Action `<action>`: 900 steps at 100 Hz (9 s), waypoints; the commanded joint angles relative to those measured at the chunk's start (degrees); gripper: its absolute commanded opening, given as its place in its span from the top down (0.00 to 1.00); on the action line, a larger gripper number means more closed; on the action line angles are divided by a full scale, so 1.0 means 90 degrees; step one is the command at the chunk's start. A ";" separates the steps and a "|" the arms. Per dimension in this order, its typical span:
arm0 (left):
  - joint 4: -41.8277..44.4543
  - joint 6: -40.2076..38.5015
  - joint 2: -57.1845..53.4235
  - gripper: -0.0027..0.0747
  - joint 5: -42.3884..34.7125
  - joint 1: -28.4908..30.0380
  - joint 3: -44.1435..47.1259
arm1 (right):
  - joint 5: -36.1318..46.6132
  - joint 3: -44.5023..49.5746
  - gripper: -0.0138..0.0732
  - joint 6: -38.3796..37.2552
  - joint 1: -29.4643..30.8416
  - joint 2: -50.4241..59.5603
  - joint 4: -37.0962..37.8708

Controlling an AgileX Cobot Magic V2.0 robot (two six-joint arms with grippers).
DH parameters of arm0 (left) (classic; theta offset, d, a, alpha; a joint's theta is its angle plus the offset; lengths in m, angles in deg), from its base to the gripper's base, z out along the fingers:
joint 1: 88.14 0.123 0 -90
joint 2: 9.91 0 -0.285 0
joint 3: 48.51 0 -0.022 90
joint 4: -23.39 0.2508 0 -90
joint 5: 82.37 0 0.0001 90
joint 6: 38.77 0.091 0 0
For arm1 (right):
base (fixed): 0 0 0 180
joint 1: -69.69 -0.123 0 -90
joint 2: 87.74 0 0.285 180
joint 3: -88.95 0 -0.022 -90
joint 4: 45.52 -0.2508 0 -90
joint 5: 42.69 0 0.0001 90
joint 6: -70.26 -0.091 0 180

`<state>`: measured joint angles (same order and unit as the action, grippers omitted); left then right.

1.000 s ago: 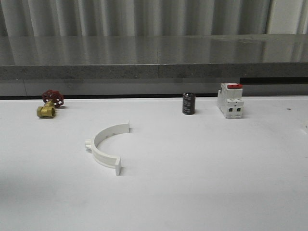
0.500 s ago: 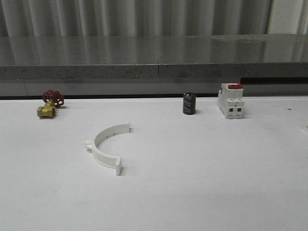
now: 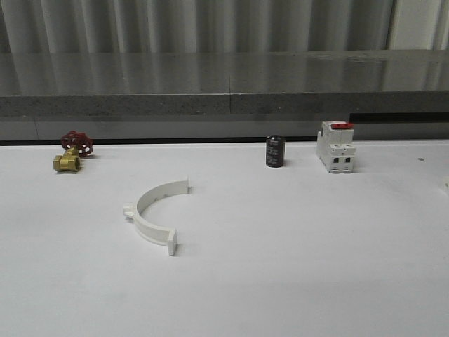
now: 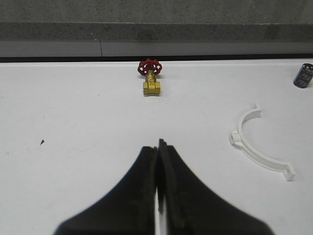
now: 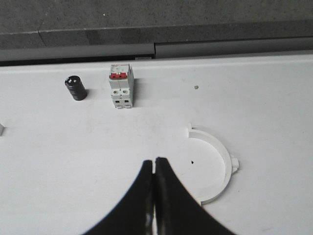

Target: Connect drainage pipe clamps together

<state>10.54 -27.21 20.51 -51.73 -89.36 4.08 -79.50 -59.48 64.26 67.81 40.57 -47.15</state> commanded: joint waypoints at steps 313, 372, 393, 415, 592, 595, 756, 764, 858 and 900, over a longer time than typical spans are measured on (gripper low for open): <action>-0.0126 0.0001 0.0033 0.99 -0.0493 0.0010 -0.0168 | -0.1015 -0.4168 0.86 -0.2982 -0.2849 -0.7009 0.1092; -0.0126 0.0001 0.0033 0.99 -0.0493 0.0010 -0.0168 | -0.1520 -0.5797 0.84 -0.3856 -0.3780 -0.8449 0.1219; -0.0126 0.0001 0.0033 0.99 -0.0493 0.0010 -0.0168 | -0.1475 -0.5797 0.84 -0.4031 -0.3808 -0.8469 0.1212; -0.0126 0.0001 0.0033 0.99 -0.0493 0.0010 -0.0168 | -0.1467 -0.5797 0.84 -0.4046 -0.3816 -0.8611 0.1084; -0.0126 0.0001 0.0033 0.99 -0.0493 0.0010 -0.0168 | -0.1059 -0.5763 0.36 -0.2503 -0.3398 -0.6814 0.1466; -0.0126 0.0001 0.0033 0.99 -0.0493 0.0010 -0.0168 | -0.1110 -0.5741 0.36 -0.2440 -0.3344 -0.6674 0.1561; -0.0126 0.0001 0.0033 0.99 -0.0493 0.0010 -0.0168 | -0.1195 0.0241 0.92 -0.2209 -0.1945 0.1808 0.2624; -0.0126 0.0001 0.0033 0.99 -0.0493 0.0010 -0.0168 | -0.1195 0.0241 0.92 -0.2209 -0.1945 0.1850 0.2624; -0.0126 0.0001 0.0044 0.99 -0.0493 0.0010 -0.0168 | 0.0306 0.1662 0.92 0.0251 -0.0638 0.3530 0.1009; -0.0126 0.0001 0.0044 0.99 -0.0494 0.0010 -0.0168 | 0.1995 0.4025 0.92 0.1023 -0.0075 0.5047 0.0100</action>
<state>10.41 -27.21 20.51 -51.83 -89.36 4.12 -69.71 -24.45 72.78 66.78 84.91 -46.07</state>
